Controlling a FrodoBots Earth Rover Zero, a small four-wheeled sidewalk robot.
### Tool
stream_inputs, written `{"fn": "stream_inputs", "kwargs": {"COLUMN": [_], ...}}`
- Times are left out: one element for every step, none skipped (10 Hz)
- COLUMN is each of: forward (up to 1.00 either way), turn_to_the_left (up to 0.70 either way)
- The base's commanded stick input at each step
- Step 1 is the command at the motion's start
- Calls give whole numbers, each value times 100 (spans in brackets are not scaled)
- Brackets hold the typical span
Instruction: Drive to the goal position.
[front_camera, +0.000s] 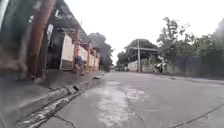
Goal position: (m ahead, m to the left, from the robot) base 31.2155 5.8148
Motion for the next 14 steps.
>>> {"fn": "stream_inputs", "kwargs": {"forward": [70,70,70,70,70,70,70,70,70,70,70,70,70,70], "turn_to_the_left": [0,0,0,0,0,0,0,0,0,0,0,0,0,-1]}}
